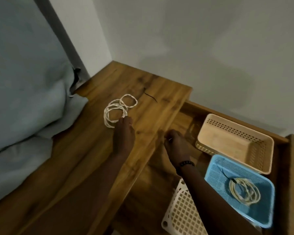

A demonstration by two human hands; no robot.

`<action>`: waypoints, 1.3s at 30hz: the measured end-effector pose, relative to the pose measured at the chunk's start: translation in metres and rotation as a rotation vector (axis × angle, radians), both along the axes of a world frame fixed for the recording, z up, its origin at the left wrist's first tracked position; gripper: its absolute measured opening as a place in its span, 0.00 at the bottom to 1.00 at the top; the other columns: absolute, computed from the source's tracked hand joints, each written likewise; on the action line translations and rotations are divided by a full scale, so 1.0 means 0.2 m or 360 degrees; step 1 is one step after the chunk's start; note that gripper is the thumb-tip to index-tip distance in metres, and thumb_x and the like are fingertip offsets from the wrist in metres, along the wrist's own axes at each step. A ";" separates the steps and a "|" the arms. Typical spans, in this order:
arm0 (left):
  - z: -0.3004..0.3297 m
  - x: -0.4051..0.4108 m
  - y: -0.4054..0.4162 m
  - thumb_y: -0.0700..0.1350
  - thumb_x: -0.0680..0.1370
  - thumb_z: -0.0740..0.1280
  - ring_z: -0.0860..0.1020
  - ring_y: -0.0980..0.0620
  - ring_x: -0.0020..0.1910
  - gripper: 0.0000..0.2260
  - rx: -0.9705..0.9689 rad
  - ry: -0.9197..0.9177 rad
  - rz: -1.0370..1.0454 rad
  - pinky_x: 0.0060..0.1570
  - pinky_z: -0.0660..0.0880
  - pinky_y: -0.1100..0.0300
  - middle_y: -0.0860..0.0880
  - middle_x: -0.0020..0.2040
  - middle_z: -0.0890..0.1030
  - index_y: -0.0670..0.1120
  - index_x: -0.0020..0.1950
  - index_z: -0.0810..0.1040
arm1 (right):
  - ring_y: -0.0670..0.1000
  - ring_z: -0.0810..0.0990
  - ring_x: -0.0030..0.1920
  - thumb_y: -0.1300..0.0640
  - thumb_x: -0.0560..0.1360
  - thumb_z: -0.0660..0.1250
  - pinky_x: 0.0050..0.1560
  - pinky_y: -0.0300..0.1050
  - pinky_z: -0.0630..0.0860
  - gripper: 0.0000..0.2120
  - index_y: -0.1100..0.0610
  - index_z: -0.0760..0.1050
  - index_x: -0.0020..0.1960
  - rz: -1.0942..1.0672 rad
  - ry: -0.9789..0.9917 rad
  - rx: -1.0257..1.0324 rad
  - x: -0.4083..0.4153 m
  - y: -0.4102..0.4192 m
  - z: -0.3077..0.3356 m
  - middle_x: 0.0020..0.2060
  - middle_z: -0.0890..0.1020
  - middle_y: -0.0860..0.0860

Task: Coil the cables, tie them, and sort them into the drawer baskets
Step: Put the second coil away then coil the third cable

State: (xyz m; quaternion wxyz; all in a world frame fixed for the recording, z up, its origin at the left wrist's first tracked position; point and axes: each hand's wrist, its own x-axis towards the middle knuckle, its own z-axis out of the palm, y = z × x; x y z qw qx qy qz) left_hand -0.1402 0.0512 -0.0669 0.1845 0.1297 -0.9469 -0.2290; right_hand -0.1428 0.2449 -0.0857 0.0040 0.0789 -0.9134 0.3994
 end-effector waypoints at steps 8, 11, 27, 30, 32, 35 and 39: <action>-0.08 -0.07 -0.49 0.51 0.69 0.76 0.76 0.41 0.54 0.20 -0.0933 -0.0604 -0.0196 0.56 0.69 0.47 0.43 0.54 0.80 0.48 0.59 0.79 | 0.51 0.78 0.50 0.62 0.78 0.63 0.51 0.48 0.78 0.07 0.56 0.76 0.55 0.0354 -0.0183 0.0105 -0.05 -0.30 0.09 0.53 0.79 0.52; -0.07 -0.07 -0.53 0.41 0.64 0.78 0.78 0.44 0.44 0.15 -0.1059 -0.0367 -0.0370 0.47 0.73 0.51 0.47 0.43 0.81 0.51 0.49 0.83 | 0.50 0.78 0.51 0.62 0.78 0.63 0.51 0.46 0.78 0.09 0.56 0.76 0.57 0.0366 -0.0208 0.0128 -0.06 -0.34 0.09 0.54 0.79 0.51; 0.99 0.02 -0.14 0.48 0.76 0.70 0.84 0.55 0.42 0.06 0.1323 0.0595 -0.0497 0.41 0.79 0.63 0.52 0.40 0.84 0.46 0.45 0.79 | 0.37 0.80 0.42 0.46 0.78 0.64 0.39 0.33 0.74 0.15 0.50 0.79 0.61 0.0319 0.0368 -0.0797 -0.17 -0.50 0.81 0.41 0.83 0.41; 1.13 0.06 -0.06 0.47 0.79 0.67 0.83 0.56 0.38 0.06 0.1678 0.0659 -0.0411 0.38 0.79 0.63 0.53 0.37 0.83 0.46 0.47 0.78 | 0.39 0.81 0.40 0.44 0.77 0.63 0.38 0.33 0.74 0.09 0.43 0.82 0.50 0.0299 0.0439 -0.0826 -0.13 -0.42 0.98 0.37 0.84 0.39; 1.17 0.06 -0.05 0.46 0.79 0.66 0.82 0.54 0.36 0.07 0.1899 0.0659 -0.0243 0.37 0.80 0.60 0.50 0.36 0.82 0.44 0.46 0.78 | 0.40 0.80 0.37 0.45 0.78 0.62 0.38 0.37 0.75 0.10 0.44 0.82 0.45 0.0254 0.0476 -0.0795 -0.12 -0.35 1.04 0.35 0.84 0.40; 1.22 0.06 -0.04 0.43 0.80 0.60 0.81 0.53 0.32 0.07 0.2290 0.0642 -0.0176 0.34 0.79 0.61 0.47 0.36 0.81 0.42 0.46 0.76 | 0.44 0.83 0.34 0.46 0.80 0.61 0.39 0.44 0.79 0.16 0.54 0.81 0.43 -0.0030 0.0499 -0.0898 -0.13 -0.21 1.13 0.38 0.86 0.48; 1.27 0.07 -0.05 0.41 0.79 0.58 0.66 0.58 0.20 0.10 0.2534 0.0571 -0.0337 0.23 0.64 0.65 0.46 0.35 0.74 0.43 0.39 0.72 | 0.50 0.74 0.23 0.52 0.80 0.62 0.28 0.42 0.70 0.16 0.60 0.79 0.40 -0.0465 -0.0045 -0.1078 -0.19 0.08 1.20 0.36 0.86 0.55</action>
